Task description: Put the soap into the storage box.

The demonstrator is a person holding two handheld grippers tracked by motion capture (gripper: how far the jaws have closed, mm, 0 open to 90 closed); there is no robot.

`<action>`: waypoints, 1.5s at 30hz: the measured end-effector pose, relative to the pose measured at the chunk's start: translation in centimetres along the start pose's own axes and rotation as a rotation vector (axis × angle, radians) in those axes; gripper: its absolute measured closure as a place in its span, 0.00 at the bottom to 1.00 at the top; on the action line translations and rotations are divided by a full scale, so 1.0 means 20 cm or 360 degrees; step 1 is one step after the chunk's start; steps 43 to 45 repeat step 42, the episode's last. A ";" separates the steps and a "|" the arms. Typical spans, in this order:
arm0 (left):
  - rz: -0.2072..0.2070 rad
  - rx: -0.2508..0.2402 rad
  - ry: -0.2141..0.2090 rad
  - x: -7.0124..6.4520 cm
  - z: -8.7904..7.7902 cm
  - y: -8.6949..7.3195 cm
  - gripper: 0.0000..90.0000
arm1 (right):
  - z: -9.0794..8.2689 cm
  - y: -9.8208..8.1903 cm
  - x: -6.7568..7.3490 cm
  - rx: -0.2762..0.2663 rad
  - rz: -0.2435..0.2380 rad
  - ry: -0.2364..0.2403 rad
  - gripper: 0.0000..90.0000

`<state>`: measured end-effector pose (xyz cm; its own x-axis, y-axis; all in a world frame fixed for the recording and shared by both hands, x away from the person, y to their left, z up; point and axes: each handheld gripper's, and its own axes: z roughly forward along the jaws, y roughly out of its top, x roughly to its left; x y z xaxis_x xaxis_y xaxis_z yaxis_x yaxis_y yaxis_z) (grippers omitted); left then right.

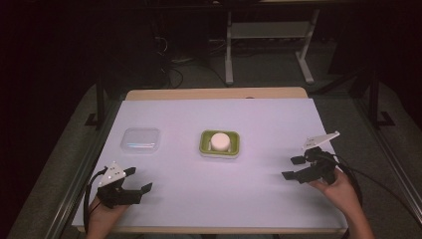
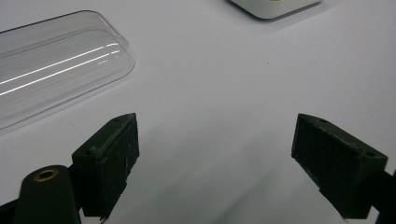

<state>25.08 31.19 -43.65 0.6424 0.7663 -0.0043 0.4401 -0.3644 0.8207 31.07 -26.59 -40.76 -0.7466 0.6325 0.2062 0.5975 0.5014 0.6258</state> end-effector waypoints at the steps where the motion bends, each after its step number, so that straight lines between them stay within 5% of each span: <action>1: 0.0004 -0.0001 0.0001 0.00 0.00 0.00 0.17 | 0.00 -0.01 0.01 0.0002 0.0018 0.0003 0.29; 45: 0.0016 0.0009 -0.0006 0.00 0.02 0.00 0.17 | -0.01 -0.21 0.19 -0.0119 -0.0007 -0.0075 0.23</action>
